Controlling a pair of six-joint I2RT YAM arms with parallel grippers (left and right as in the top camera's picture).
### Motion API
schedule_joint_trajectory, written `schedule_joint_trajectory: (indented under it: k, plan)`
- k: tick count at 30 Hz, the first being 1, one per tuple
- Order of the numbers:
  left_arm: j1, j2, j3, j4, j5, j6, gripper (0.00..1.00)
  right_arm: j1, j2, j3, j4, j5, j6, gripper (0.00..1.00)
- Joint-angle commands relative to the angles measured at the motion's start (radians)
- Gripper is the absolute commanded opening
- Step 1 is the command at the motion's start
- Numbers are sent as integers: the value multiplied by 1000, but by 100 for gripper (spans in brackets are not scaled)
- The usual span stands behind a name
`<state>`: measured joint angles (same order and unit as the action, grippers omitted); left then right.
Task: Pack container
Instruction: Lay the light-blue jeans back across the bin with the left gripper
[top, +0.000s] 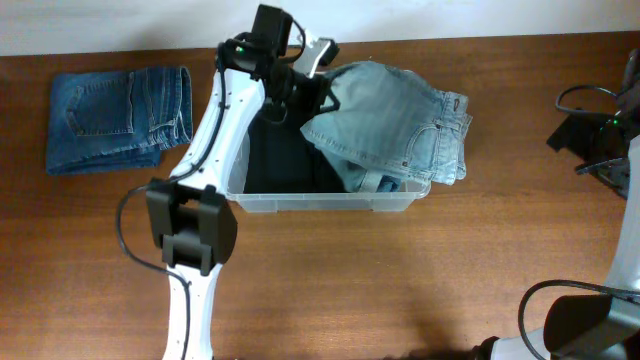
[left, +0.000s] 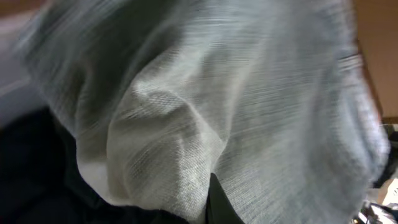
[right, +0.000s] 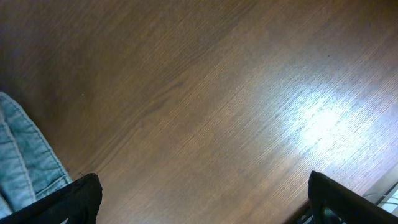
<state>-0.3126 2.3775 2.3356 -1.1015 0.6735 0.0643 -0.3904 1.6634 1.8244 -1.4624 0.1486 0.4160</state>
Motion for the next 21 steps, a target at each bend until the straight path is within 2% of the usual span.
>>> schedule_joint_trajectory:
  k: [1, 16, 17, 21]
  plan:
    - [29, 49, 14, -27, -32, 20, 2, -3, -15, -3, 0, 2, 9, 98]
    - [220, 60, 14, -241, -53, 13, 1, -3, -15, -3, 0, 1, 9, 98]
    - [229, 60, 14, -256, -60, -1, 1, -3, -15, -3, 0, 2, 9, 98]
    - [237, 60, 14, -288, -198, -193, 1, -3, -15, -3, 0, 2, 9, 98]
